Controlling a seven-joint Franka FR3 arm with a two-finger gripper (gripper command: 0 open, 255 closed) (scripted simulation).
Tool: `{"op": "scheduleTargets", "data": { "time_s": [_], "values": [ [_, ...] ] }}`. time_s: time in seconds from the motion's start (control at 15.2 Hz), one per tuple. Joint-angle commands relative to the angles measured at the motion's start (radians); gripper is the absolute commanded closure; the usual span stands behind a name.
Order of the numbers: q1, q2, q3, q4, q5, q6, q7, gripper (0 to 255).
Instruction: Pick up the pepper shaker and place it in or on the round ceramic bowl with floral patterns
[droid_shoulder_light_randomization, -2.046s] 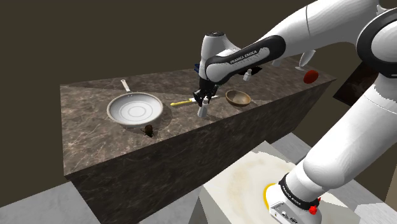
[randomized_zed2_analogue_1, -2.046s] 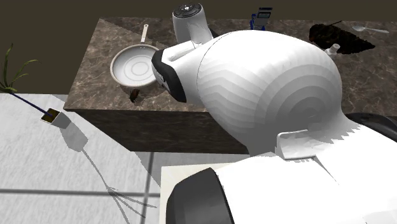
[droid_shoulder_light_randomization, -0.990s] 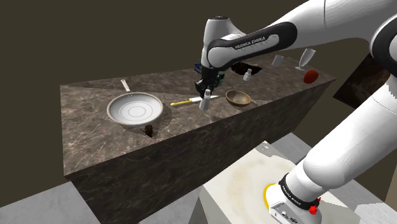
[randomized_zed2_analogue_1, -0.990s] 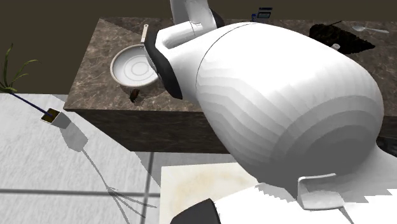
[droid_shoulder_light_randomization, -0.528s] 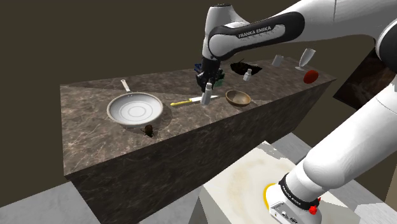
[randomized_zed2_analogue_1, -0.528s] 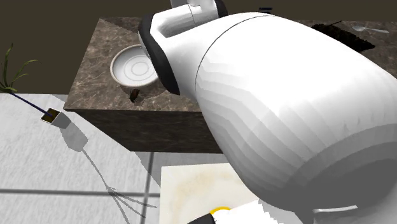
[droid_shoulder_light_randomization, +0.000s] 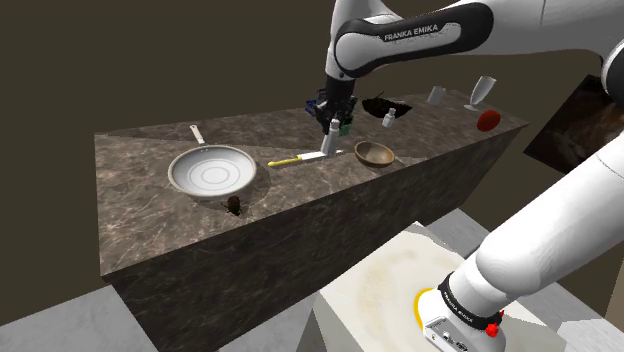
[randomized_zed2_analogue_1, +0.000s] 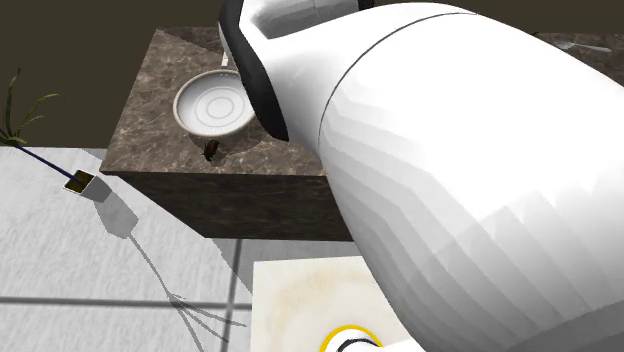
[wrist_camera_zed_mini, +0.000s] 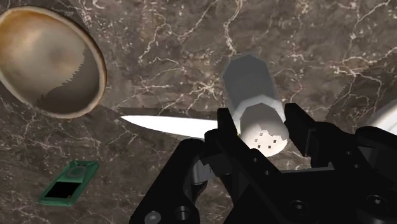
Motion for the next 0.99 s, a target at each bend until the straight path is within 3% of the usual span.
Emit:
{"op": "scheduleTargets", "data": {
  "time_s": [0.0, 0.92],
  "values": [
    [-0.020, -0.011, -0.025, -0.006, 0.001, 0.000, -0.045, 255],
    [-0.171, 0.017, -0.214, 0.065, -0.003, -0.007, -0.387, 255]
  ]
}}
